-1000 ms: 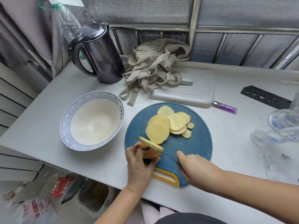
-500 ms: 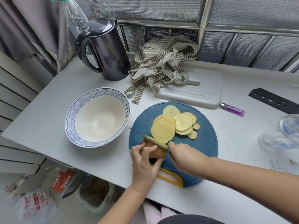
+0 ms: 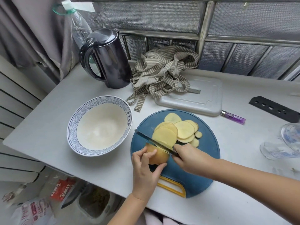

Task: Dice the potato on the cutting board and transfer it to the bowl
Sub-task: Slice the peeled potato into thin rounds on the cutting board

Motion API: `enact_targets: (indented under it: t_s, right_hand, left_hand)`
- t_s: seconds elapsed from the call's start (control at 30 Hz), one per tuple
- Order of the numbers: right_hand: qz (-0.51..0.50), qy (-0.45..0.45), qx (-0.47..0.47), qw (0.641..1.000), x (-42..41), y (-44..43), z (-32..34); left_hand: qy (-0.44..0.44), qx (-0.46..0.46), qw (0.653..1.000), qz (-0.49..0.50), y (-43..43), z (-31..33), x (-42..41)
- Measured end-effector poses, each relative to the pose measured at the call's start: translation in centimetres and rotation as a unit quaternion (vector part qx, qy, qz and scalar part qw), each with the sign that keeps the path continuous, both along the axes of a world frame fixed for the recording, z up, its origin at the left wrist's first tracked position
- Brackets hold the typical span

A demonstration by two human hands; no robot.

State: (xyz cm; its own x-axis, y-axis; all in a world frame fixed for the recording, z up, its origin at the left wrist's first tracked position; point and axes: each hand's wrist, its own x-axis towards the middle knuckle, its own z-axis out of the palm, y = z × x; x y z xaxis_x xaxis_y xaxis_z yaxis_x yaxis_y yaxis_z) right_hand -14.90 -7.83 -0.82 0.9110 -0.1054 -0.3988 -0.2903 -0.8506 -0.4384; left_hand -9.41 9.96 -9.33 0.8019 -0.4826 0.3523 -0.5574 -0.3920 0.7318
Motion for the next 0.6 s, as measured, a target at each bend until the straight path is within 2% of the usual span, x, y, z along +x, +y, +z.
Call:
enact_targets:
  t_s: [0.13, 0.3, 0.47, 0.6]
  right_hand:
    - [0.015, -0.008, -0.023, 1.000, -1.2, 0.0, 1.3]
    - [-0.023, -0.005, -0.038, 0.999, -1.8, -1.1, 1.9]
    - [-0.047, 0.019, 0.014, 0.999, -1.2, -1.9, 3.6]
    - [-0.090, 0.033, 0.117, 0.988, 0.2, -2.2, 5.0]
  left_hand:
    - [0.003, -0.001, 1.000, 0.009, -0.4, 0.4, 0.3]
    - [0.016, 0.000, 1.000, -0.001, -0.3, 0.5, 0.4]
    - [0.031, -0.003, 1.000, -0.001, -0.6, 0.9, 0.3]
    - [0.038, 0.006, 0.999, 0.001, -0.7, 1.2, 0.4]
